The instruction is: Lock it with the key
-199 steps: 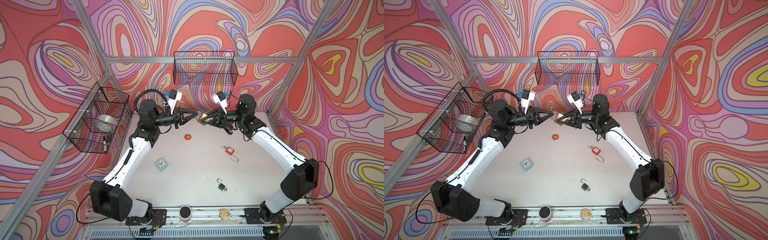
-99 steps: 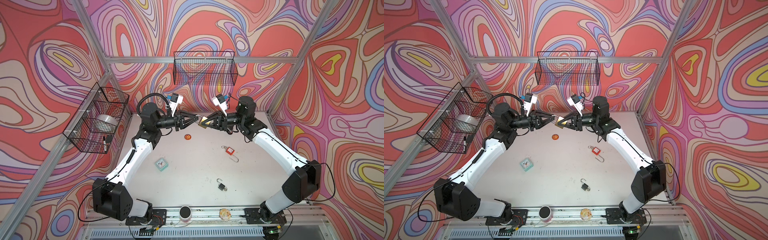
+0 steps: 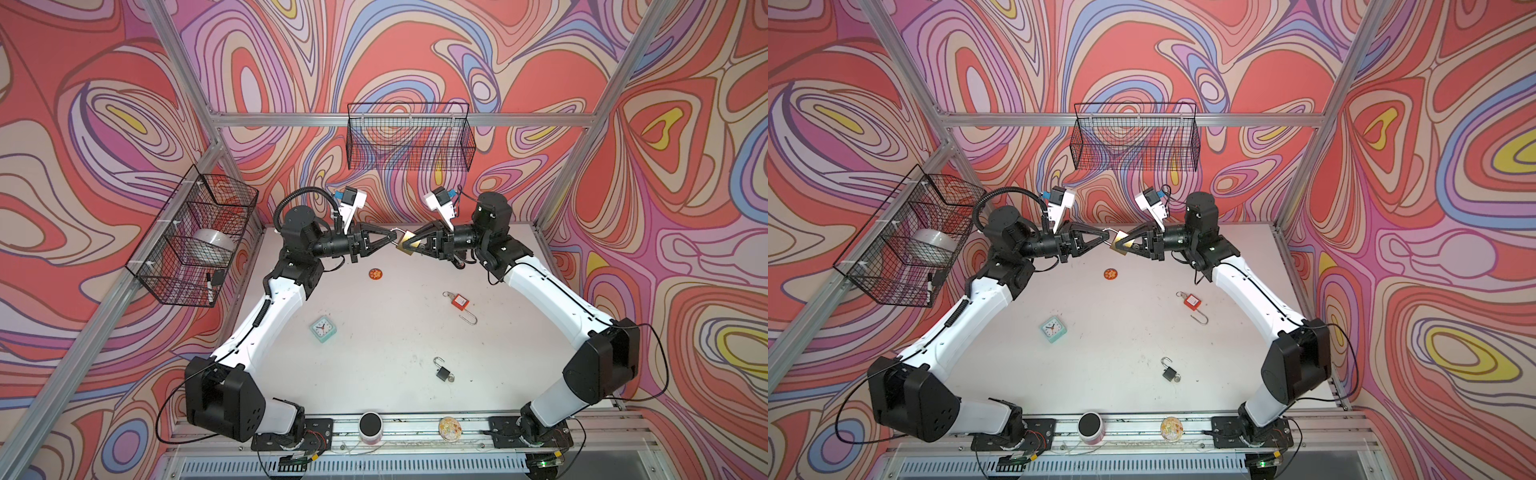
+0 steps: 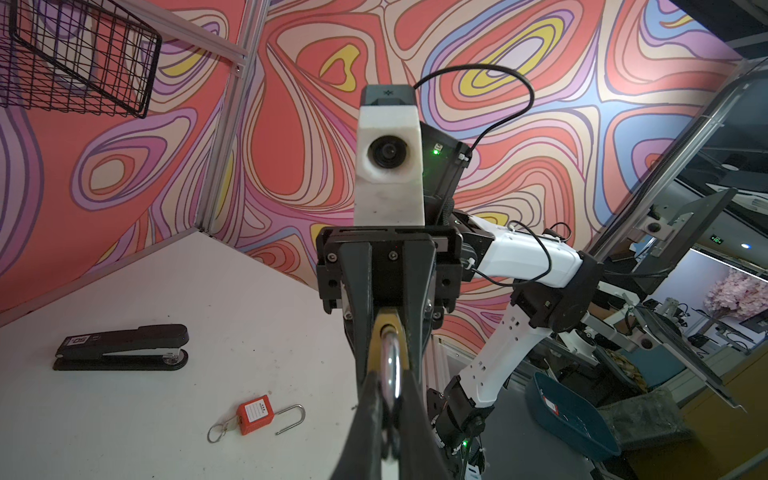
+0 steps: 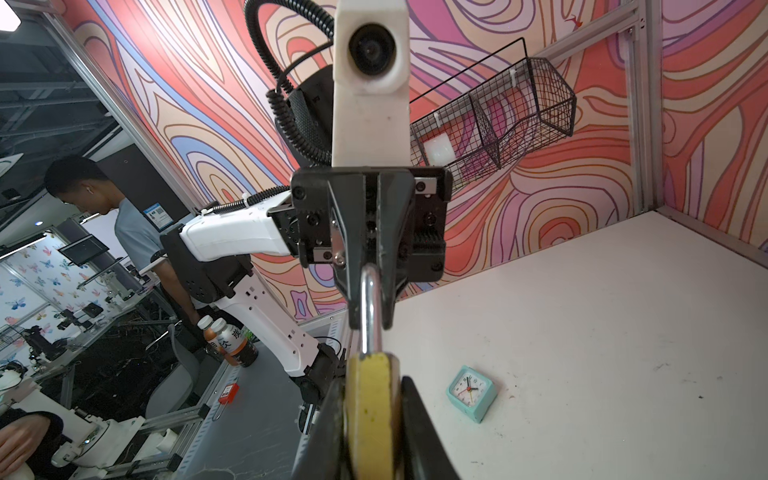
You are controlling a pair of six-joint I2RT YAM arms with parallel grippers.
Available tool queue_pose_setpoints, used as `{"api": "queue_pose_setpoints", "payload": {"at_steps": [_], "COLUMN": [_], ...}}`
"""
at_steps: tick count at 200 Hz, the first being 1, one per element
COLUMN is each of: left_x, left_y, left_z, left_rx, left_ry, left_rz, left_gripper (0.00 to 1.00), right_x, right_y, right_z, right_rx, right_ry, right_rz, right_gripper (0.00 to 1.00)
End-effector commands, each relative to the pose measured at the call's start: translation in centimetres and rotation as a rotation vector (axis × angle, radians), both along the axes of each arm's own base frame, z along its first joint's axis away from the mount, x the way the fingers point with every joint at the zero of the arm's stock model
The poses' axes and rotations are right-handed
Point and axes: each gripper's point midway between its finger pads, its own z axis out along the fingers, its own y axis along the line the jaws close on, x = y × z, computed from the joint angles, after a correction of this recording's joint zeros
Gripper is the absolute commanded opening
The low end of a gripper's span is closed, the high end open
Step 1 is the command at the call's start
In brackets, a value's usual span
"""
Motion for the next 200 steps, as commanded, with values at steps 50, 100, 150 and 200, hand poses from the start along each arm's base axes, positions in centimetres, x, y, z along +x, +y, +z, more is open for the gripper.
{"api": "queue_pose_setpoints", "payload": {"at_steps": [50,100,150,200], "left_x": [1.5,1.0,0.6,0.5], "left_y": [2.5,2.6,2.6,2.6], "left_z": [2.8,2.9,2.8,2.7], "left_rx": [-0.154,-0.138,-0.135,-0.132], "left_ry": [-0.032,-0.031,-0.028,-0.022], "left_rz": [0.07,0.06,0.059,0.058], "left_gripper": [0.0,0.0,0.0,0.0], "right_x": [-0.4,-0.2,1.3,2.0], "right_y": [-1.0,-2.2,-2.2,-1.9], "right_z": [-0.4,-0.3,0.2,0.8], "right_rx": [0.027,0.032,0.058,0.084], "right_ry": [-0.007,-0.012,-0.021,-0.018], "right_rz": [-0.01,-0.032,-0.054,-0.032], "right_gripper": [0.49,0.5,0.42,0.26]}}
